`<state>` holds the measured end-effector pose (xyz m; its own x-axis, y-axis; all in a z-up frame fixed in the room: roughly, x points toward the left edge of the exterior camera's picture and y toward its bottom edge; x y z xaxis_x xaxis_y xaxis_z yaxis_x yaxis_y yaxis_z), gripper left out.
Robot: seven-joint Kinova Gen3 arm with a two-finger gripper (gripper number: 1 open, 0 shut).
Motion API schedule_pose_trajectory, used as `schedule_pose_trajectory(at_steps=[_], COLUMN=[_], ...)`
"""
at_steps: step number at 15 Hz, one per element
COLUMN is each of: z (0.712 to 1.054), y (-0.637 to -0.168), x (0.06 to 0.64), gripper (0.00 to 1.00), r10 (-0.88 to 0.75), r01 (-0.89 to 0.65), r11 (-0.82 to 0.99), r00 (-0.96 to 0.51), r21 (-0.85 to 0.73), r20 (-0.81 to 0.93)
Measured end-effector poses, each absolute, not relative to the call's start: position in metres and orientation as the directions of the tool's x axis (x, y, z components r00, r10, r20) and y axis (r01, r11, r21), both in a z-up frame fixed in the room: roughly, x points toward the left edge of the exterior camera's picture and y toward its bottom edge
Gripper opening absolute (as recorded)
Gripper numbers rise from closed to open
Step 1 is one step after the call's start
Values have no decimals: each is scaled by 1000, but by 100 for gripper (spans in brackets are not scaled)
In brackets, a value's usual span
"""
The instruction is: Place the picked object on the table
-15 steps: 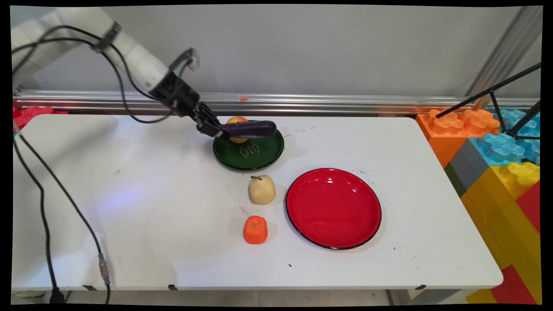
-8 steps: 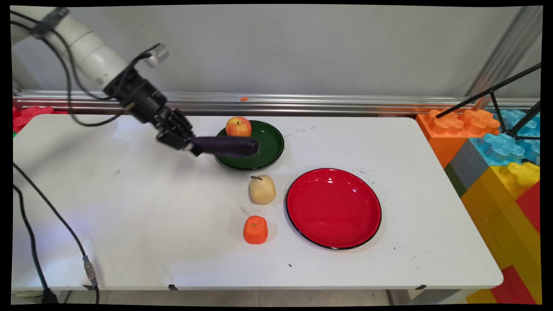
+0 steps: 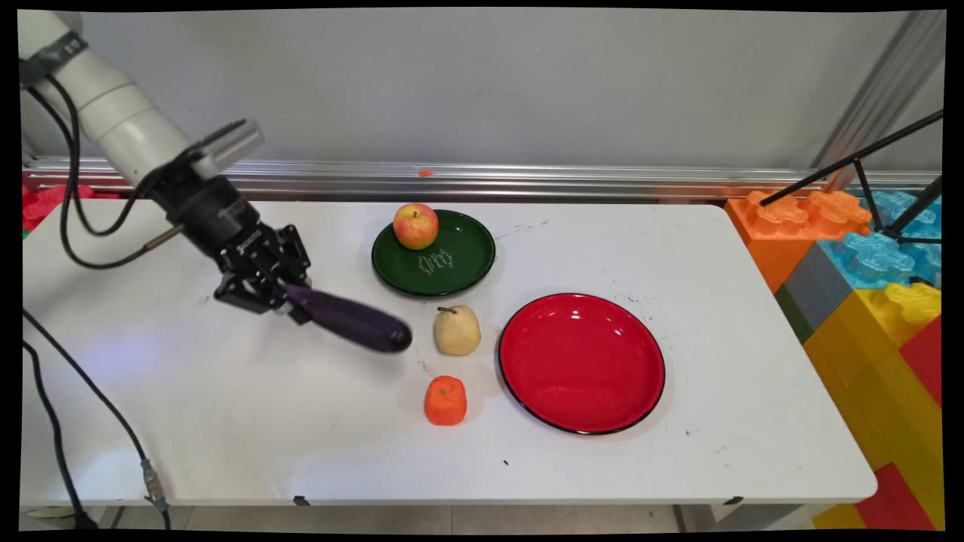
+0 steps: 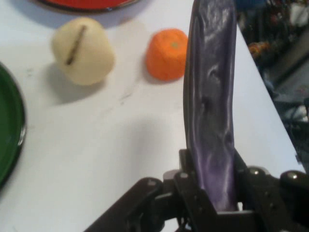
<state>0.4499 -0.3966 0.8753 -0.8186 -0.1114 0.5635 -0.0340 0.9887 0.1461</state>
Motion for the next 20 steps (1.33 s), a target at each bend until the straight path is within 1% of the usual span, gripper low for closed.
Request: schedule_pose_trajectory(at_steps=[3,9,20], z=[860,816,762], y=[-393,-398,-409], x=[448,435,404], gripper=[0,0,0], r10=[4,140,221], r01=[83,224,306], r11=[990,970,949], r00=[-832,-832,-814], r21=[117,95,74], r20=[555,537,537])
